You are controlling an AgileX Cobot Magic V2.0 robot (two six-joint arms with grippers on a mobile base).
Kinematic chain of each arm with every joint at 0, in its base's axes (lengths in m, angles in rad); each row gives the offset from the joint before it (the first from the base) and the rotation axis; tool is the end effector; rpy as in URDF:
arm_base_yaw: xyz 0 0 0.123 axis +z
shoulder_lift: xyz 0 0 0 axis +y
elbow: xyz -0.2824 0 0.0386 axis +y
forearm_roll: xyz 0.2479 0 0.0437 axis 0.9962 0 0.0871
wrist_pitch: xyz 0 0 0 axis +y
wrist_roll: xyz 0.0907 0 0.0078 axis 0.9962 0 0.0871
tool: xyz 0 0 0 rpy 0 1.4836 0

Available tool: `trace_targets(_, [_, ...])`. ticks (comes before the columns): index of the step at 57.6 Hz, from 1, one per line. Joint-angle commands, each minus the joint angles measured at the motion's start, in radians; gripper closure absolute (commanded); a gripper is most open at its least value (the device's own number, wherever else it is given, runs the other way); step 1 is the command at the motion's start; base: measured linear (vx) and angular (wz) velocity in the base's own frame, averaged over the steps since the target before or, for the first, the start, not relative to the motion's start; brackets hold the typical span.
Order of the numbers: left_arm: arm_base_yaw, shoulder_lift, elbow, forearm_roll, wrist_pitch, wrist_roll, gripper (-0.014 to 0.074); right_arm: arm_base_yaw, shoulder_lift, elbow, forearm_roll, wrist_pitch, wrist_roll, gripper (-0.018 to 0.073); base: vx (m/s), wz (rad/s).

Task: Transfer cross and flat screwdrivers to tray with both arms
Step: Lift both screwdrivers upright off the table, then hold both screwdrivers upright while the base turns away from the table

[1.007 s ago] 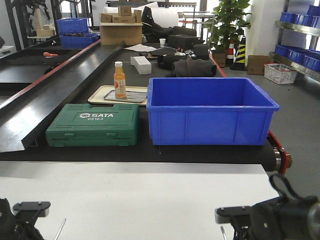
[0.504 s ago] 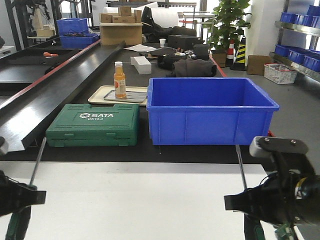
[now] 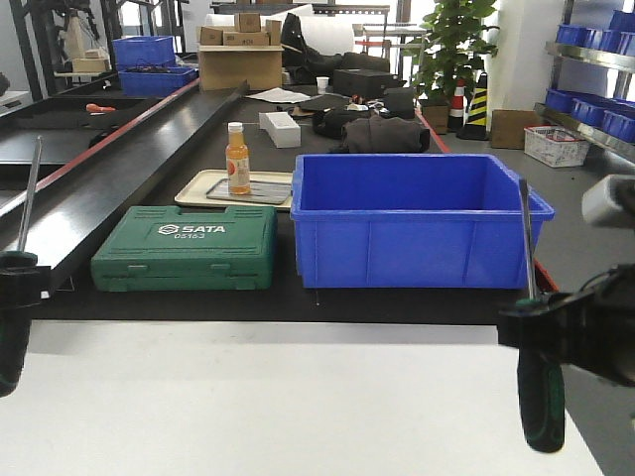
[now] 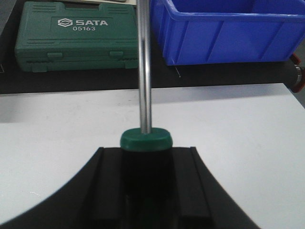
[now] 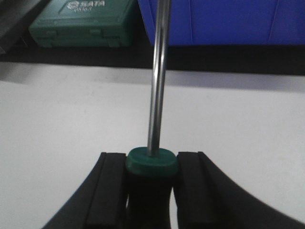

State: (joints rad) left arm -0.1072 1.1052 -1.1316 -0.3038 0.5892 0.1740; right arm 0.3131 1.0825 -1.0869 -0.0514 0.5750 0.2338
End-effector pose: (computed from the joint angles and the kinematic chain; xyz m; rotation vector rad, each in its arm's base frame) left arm 0.2320 -0.0402 0.4034 0.1326 2.0257 -0.2879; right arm 0.2195 0.0684 0.3929 -0.1089 2.0625 0.2834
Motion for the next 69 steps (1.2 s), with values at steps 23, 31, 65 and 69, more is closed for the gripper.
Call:
trace_targets(23, [-0.006,-0.026,-0.040,-0.040,-0.060,-0.002,0.0597,-0.004,-0.016,-0.123,-0.045,-0.016,-0.008,0.0568,0.00,0.00])
trace_targets(31, [-0.006,-0.026,-0.040,-0.040,-0.059,-0.002,0.0597,-0.004,-0.016,-0.122,-0.045,-0.013,-0.007,0.0568,0.00,0.00])
trace_targets(65, [-0.006,-0.026,-0.040,-0.040,-0.059,-0.002,0.0597,-0.004,-0.016,-0.122,-0.045,-0.011,-0.007,0.0568,0.00,0.00])
trace_targets(69, [-0.006,-0.026,-0.040,-0.040,-0.058,-0.002,0.0597,-0.004,-0.016,-0.122,-0.045,-0.011,-0.007,0.0568,0.00,0.00])
